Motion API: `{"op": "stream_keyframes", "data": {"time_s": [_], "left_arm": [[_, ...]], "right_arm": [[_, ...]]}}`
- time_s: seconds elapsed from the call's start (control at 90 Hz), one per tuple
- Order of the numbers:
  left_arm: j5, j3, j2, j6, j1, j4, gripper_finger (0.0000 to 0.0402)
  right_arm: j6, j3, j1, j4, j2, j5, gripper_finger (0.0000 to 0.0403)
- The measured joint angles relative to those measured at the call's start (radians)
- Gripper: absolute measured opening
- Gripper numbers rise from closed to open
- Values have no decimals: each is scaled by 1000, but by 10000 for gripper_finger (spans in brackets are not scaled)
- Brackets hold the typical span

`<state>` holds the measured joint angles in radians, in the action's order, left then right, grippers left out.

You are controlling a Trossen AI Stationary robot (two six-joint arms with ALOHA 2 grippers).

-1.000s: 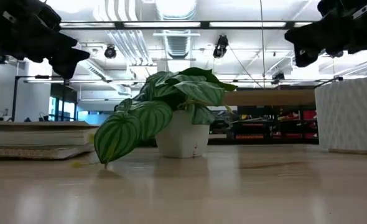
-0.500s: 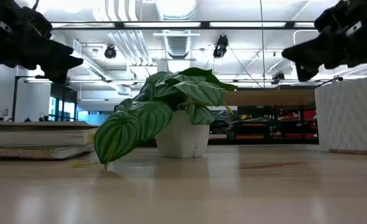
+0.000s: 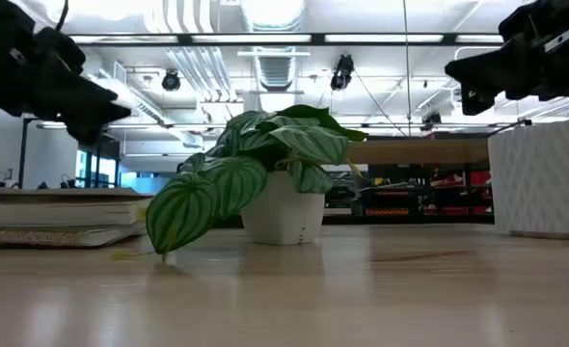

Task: Stock shelves
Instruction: Return to Home Position

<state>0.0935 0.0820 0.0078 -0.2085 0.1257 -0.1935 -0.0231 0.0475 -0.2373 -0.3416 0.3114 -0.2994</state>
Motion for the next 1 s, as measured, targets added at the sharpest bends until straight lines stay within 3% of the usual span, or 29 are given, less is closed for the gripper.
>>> {"op": "stream_keyframes", "data": {"time_s": [0.133, 0.322, 0.611, 0.756, 1.0], "left_arm": [[-1, -20, -8, 2, -45, 71, 172], [-51, -73, 37, 15, -118, 212, 182], [-123, -72, 127, 40, -149, 222, 188], [-54, -72, 104, 114, -149, 251, 181], [-59, -73, 56, 117, -148, 244, 171]], "right_arm": [[8, -5, -68, 42, -27, -10, 14], [69, -19, -105, 15, -21, -146, 14], [180, -23, -105, 54, -18, -146, 14], [146, -26, -105, 25, -11, -146, 14], [161, -31, -106, -8, -8, -153, 14]]}}
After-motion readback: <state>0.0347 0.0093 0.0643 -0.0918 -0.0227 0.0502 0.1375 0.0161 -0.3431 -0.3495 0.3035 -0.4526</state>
